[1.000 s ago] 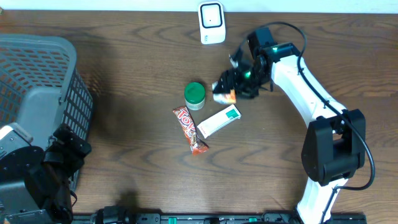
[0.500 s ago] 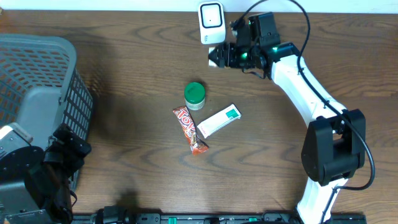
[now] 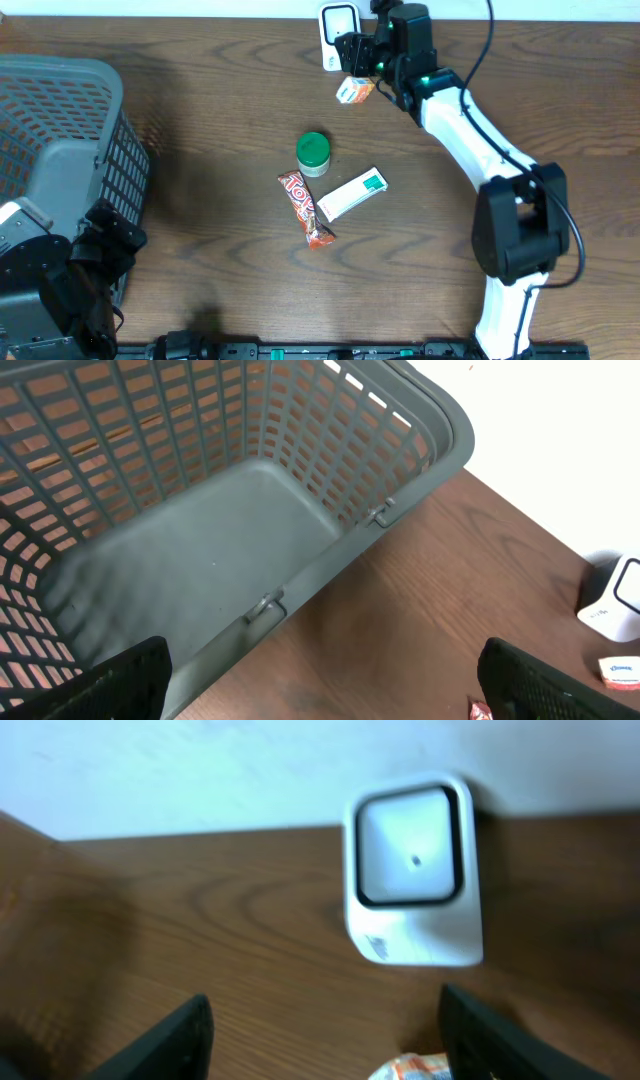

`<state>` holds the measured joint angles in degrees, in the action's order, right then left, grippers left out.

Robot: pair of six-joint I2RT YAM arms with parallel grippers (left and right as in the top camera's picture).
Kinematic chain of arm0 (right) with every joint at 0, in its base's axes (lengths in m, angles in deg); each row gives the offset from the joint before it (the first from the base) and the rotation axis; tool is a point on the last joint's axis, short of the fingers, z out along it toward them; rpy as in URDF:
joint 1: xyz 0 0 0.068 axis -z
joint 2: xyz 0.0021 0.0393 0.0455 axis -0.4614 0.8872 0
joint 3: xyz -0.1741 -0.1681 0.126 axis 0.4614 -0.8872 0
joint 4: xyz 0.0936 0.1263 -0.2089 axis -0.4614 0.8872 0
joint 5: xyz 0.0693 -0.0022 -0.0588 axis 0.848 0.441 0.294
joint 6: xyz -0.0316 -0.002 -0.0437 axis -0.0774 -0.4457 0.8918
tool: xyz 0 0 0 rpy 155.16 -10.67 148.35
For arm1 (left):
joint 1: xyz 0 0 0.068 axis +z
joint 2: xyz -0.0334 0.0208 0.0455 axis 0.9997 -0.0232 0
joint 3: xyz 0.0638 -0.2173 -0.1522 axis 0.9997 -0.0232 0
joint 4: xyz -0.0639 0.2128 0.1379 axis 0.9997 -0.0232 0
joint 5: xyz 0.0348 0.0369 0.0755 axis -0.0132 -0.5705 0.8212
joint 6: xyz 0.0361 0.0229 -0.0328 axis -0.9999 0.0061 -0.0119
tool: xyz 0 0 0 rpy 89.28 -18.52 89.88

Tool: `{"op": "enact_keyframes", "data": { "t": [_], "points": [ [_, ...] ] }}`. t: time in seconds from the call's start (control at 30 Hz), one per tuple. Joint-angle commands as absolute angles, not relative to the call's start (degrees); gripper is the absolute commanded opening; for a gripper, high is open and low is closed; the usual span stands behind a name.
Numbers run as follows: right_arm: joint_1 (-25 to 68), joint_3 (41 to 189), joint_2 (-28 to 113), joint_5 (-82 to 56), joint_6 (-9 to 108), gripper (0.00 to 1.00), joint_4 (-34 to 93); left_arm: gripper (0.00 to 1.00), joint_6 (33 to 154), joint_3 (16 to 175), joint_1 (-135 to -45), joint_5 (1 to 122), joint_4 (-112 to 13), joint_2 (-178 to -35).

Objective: Scan the item barcode
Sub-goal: 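Carry the orange box up to the white scanner with the right gripper, then rotate the orange box so its barcode faces the scanner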

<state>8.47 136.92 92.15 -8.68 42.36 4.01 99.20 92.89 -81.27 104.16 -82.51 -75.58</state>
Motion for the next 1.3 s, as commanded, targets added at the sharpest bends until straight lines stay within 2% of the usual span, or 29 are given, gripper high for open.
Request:
{"op": "enact_keyframes", "data": {
  "t": [0.0, 0.13, 0.6, 0.77, 1.1, 1.13, 1.27],
  "points": [
    [7.62, 138.01, 94.14, -12.39, 43.36, 0.86, 7.02, 0.98, 98.92, 92.91, -80.97, 104.97, -82.53, -75.54],
    [6.49, 138.03, 94.12, -17.99, 46.36, 0.93, 10.78, 0.98, 98.92, 92.91, -80.97, 104.95, -82.53, -75.54],
    [6.20, 138.01, 96.52, -20.79, 48.46, 0.99, 13.71, 0.98, 98.92, 92.91, -80.97, 104.97, -82.53, -75.54],
    [4.85, 138.01, 100.81, -17.75, 53.33, 0.99, 14.19, 0.98, 98.92, 92.91, -80.97, 104.97, -82.53, -75.54],
    [1.11, 138.03, 99.67, -18.38, 54.12, 0.99, 14.50, 0.98, 98.92, 92.91, -80.97, 104.97, -82.53, -75.54],
    [1.02, 138.01, 99.80, -18.86, 54.07, 0.98, 15.02, 0.98, 98.92, 92.91, -80.97, 104.97, -82.53, -75.54],
    [1.02, 138.01, 99.87, -20.68, 54.07, 0.75, 17.78, 0.98, 98.92, 92.91, -80.97, 104.97, -82.53, -75.56]
  ]
}}
